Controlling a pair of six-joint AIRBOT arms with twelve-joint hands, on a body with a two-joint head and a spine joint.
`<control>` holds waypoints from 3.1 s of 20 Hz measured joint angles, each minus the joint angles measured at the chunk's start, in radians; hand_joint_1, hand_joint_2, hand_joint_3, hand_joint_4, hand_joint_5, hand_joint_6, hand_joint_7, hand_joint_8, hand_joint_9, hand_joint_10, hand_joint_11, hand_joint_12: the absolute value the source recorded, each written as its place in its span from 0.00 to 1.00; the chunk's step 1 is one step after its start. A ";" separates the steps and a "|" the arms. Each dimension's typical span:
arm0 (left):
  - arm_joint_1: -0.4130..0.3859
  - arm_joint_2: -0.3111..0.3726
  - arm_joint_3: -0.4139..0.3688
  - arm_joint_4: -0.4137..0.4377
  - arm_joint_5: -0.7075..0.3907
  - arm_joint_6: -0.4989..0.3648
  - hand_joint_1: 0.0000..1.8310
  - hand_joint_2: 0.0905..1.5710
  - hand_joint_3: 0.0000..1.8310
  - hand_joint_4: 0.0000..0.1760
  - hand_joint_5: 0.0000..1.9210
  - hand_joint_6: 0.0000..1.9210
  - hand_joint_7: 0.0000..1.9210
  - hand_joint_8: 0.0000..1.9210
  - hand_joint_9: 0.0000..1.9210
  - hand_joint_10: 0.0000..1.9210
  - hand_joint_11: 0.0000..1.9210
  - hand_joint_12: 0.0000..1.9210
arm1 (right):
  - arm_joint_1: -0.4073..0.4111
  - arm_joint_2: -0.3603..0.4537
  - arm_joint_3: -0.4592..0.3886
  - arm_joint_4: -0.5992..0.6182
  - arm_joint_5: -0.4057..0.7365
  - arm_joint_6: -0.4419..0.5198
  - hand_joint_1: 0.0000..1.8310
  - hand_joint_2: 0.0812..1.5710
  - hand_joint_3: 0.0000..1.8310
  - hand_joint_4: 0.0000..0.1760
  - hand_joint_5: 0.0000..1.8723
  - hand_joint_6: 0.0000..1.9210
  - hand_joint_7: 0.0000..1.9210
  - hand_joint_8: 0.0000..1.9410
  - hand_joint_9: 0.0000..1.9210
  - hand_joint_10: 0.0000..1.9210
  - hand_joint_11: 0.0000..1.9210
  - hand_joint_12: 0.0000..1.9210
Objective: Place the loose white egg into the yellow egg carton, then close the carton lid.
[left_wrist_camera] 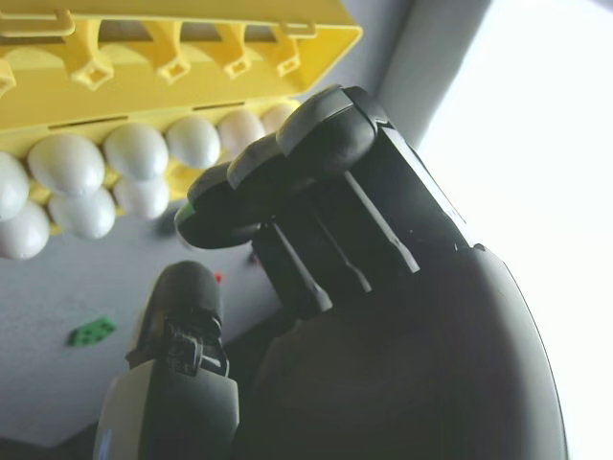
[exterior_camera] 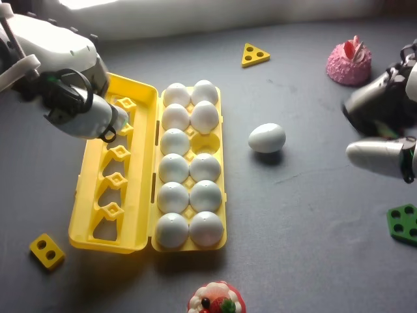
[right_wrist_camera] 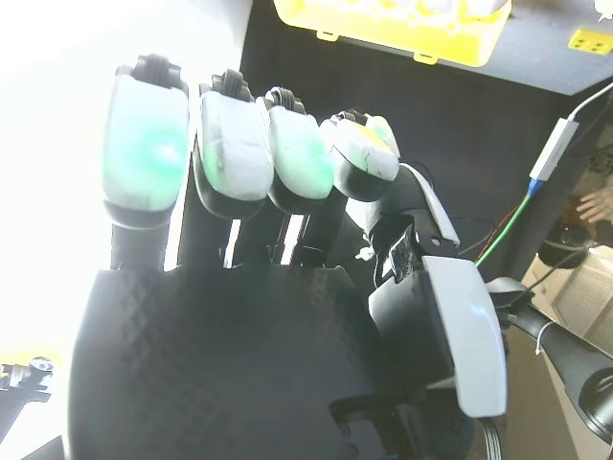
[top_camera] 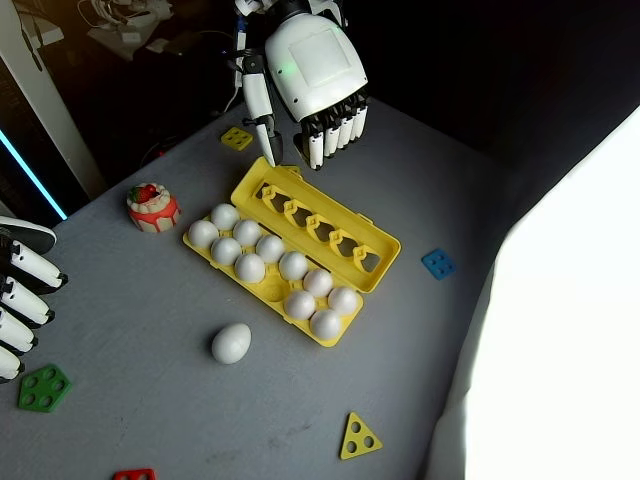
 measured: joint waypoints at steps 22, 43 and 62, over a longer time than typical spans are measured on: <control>-0.014 -0.003 0.017 -0.027 -0.011 0.000 0.12 0.85 0.00 0.03 0.13 0.00 0.14 0.00 0.16 0.00 0.00 0.52 | 0.095 -0.160 0.123 0.338 -0.245 -0.100 0.40 0.69 0.00 0.02 0.06 0.09 0.06 0.00 0.00 0.20 0.00 0.67; -0.032 -0.008 0.023 -0.078 0.008 0.064 0.09 0.85 0.00 0.11 0.13 0.00 0.15 0.00 0.17 0.00 0.00 0.51 | 0.133 -0.431 0.349 0.825 -0.336 -0.476 0.48 0.72 0.00 0.08 0.11 0.16 0.06 0.00 0.00 0.15 0.00 0.50; -0.032 -0.008 0.028 -0.079 0.008 0.056 0.10 0.85 0.00 0.05 0.14 0.00 0.16 0.00 0.17 0.00 0.00 0.51 | 0.101 -0.537 0.424 0.978 -0.282 -0.567 0.44 0.75 0.01 0.00 0.05 0.21 0.06 0.00 0.01 0.04 0.00 0.00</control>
